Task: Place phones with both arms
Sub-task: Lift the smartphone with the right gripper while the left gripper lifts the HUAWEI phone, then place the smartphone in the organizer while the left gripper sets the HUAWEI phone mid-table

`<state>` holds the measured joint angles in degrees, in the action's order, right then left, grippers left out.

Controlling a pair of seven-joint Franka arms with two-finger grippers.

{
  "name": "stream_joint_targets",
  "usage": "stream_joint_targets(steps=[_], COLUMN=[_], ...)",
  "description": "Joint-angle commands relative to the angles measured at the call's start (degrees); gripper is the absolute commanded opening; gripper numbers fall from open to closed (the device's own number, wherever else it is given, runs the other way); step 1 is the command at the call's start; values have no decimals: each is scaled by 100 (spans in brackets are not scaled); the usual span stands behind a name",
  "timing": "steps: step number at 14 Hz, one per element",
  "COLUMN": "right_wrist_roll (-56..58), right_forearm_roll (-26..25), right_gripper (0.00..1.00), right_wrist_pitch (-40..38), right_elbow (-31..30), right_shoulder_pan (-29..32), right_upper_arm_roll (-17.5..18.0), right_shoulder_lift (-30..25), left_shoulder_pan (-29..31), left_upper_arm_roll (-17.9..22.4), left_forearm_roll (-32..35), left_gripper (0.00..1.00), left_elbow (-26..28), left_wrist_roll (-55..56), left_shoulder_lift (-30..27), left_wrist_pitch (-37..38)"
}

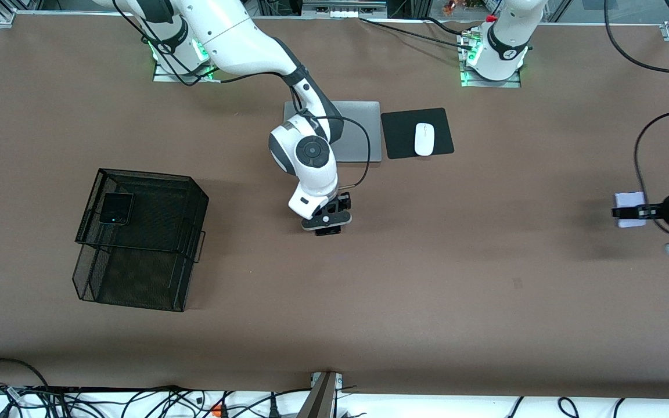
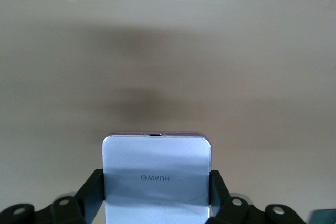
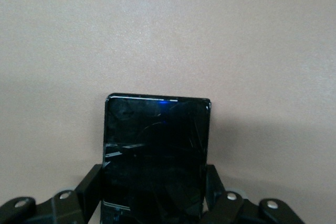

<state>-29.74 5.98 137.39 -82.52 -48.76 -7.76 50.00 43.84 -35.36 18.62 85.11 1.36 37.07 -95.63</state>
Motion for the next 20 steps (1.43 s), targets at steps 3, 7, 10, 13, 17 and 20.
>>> stream_joint_targets(steps=[3,7,10,13,17,20], right_wrist_roll=[109,608,1153,1882,2832,2938], right_forearm_roll=[96,122,122,105,131,254], right_gripper=[0,0,0,0,0,0], right_wrist_pitch=[-1063,-2380,-3252,-3228,-2668,-2034], right_elbow=[-89,-115,-298,-1088,-1870,-2312], right_shoulder_pan=[357,892,1246,1246,1255,1430], right_upper_arm_roll=[12,-49,-452,-1269,-2062,-2071], right_shoulder_lift=[-858,-1675,-2229,-2757,-2864,-2768], left_shoulder_pan=[-1200,-2438,-3544,-4398,-5322,-5683], left_upper_arm_roll=[-6,20,38,38,46,55], left_forearm_roll=[-586,-1132,-1141,-1141,-1141,-1080], left_gripper=[32,32,32,30,30,92], left_elbow=[-126,-100,138,182,182,173], left_wrist_roll=[1233,1533,2698,3501,3723,3695], left_shoulder_lift=[99,371,537,950,1451,1575], left_wrist_pitch=[185,-408,-1736,-2975,-4241,-4605])
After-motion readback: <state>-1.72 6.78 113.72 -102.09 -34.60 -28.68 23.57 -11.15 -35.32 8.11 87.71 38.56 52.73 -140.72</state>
